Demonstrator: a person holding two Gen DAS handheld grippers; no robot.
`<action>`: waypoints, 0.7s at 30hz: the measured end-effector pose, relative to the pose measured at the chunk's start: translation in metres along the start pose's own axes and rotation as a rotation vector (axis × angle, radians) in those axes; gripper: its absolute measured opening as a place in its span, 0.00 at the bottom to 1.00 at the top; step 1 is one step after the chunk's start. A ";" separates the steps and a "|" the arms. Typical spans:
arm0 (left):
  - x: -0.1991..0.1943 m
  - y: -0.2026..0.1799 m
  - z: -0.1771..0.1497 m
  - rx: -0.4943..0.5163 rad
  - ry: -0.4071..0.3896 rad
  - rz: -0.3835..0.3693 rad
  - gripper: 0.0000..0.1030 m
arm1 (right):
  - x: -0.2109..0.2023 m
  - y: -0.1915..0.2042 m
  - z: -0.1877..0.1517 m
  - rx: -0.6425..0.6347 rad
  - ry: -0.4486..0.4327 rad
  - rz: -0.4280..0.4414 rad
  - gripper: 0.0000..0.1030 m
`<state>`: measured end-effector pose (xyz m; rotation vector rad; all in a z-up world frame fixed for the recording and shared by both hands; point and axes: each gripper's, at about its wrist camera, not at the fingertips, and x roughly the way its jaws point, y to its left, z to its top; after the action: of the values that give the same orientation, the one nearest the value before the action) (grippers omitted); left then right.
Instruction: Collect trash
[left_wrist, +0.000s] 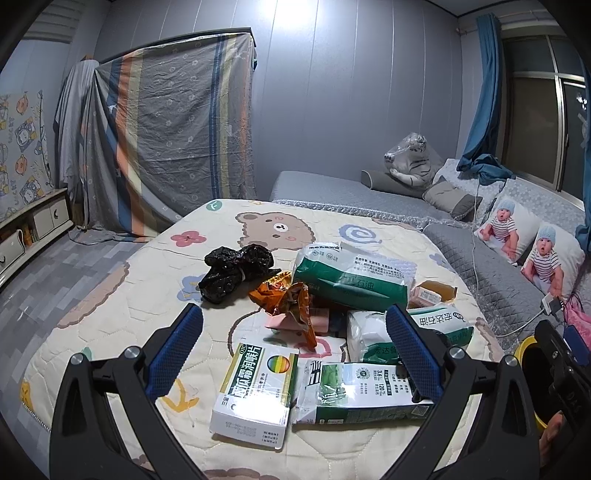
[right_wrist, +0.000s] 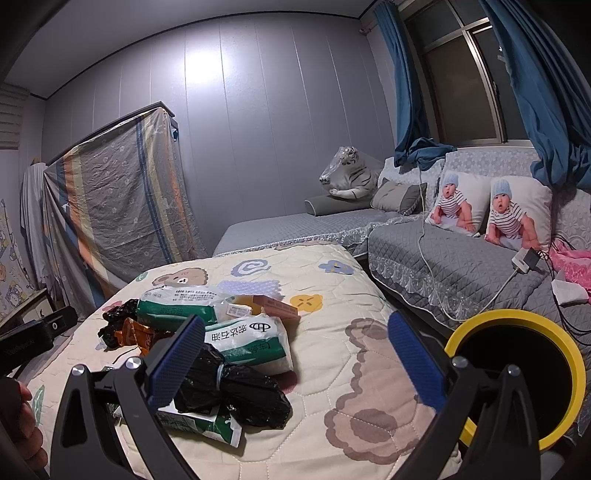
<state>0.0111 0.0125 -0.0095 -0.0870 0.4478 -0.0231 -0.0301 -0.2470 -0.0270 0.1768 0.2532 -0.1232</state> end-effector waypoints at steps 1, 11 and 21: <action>0.000 0.000 0.000 0.001 0.000 0.000 0.92 | 0.000 0.000 0.000 0.001 0.000 0.001 0.93; -0.003 0.005 0.002 -0.004 -0.035 -0.014 0.92 | 0.000 0.000 -0.002 0.008 -0.003 -0.015 0.93; 0.022 0.053 0.012 0.106 0.055 -0.035 0.92 | 0.037 -0.007 0.010 0.010 0.156 0.232 0.93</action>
<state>0.0358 0.0651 -0.0129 0.0102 0.4991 -0.0842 0.0070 -0.2590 -0.0281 0.2250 0.3855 0.1206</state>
